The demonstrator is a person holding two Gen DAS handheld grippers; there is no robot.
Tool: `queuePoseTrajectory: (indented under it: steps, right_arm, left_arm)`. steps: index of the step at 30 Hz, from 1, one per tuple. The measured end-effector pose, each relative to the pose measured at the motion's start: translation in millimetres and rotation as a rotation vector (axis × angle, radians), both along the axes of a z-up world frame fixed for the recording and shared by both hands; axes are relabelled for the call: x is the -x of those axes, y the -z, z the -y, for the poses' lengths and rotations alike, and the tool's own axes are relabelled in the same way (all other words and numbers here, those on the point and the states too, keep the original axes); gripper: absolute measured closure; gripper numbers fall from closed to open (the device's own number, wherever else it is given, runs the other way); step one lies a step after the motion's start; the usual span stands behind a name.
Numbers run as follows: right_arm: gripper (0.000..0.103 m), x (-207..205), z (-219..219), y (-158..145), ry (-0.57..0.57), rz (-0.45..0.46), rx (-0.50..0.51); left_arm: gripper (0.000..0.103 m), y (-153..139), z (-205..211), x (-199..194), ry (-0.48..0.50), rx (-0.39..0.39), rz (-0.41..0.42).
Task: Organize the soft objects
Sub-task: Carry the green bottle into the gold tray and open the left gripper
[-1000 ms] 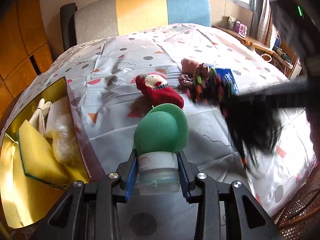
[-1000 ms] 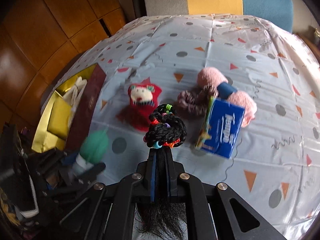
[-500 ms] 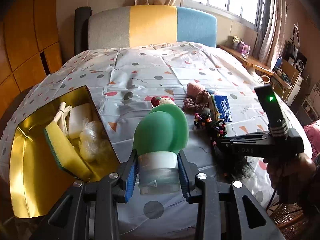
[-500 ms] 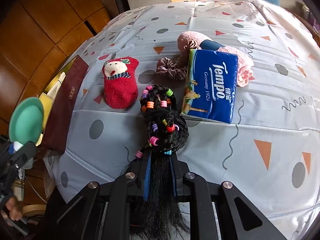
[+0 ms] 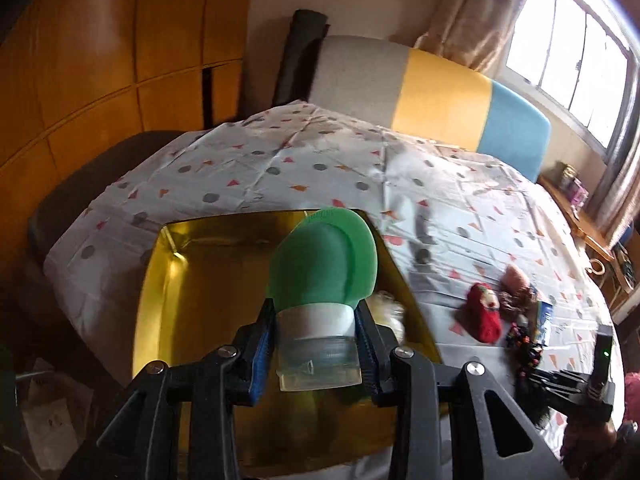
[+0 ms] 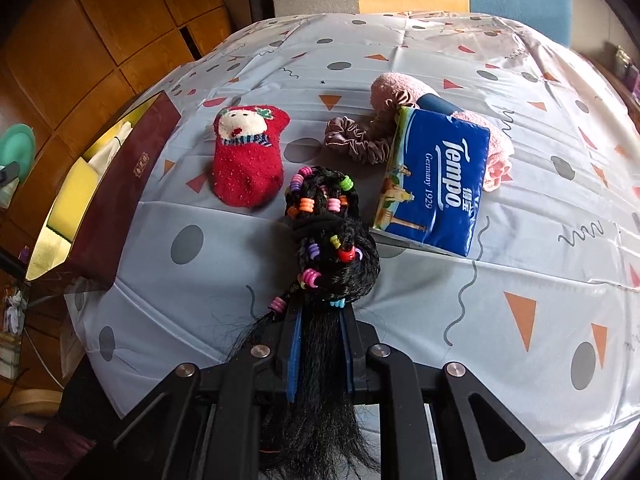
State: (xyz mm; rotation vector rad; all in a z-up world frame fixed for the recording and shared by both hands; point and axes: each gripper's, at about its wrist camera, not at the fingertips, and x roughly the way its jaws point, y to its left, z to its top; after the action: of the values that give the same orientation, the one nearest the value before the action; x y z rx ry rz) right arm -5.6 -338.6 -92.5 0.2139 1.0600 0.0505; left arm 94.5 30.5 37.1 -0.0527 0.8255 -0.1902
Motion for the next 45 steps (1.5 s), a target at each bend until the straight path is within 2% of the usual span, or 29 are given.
queuePoseTrajectory:
  steps: [4, 9, 16, 22, 30, 34, 38, 41, 45]
  right_arm:
    - [0.086, -0.3, -2.0, 0.2, -0.008, 0.007, 0.018]
    - [0.086, 0.2, -2.2, 0.9, -0.007, 0.013, 0.014]
    - [0.086, 0.3, -2.5, 0.8, -0.004, 0.019, 0.015]
    - [0.086, 0.4, -2.0, 0.8, 0.001, 0.021, 0.012]
    - [0.086, -0.2, -3.7, 0.1, 0.005, 0.024, 0.024]
    - [0.086, -0.2, -5.2, -0.4, 0.011, 0.024, 0.032]
    - [0.085, -1.1, -5.5, -0.6, 0.018, 0.029, 0.032]
    - [0.083, -2.7, -7.5, -1.2, 0.019, 0.031, 0.043]
    - [0.078, -4.7, -11.5, -1.9, 0.018, 0.033, 0.054]
  left_arm:
    - [0.066, 30.4, -19.4, -42.4, -0.052, -0.068, -0.069]
    - [0.066, 65.8, -24.7, -82.0, -0.079, -0.099, -0.148]
    - [0.063, 92.5, -10.3, -117.1, -0.057, -0.163, -0.187]
    - [0.057, 93.6, -8.1, -125.8, -0.052, -0.114, -0.201]
    - [0.049, 71.6, -12.7, -102.1, -0.042, -0.103, -0.144]
    - [0.049, 54.0, -15.6, -81.2, -0.072, -0.08, -0.106]
    - [0.049, 37.5, -15.9, -46.1, -0.096, -0.06, -0.076]
    - [0.049, 27.0, -13.1, -16.5, -0.118, -0.086, -0.028]
    - [0.049, 17.0, -17.0, 14.5, -0.164, -0.069, 0.022]
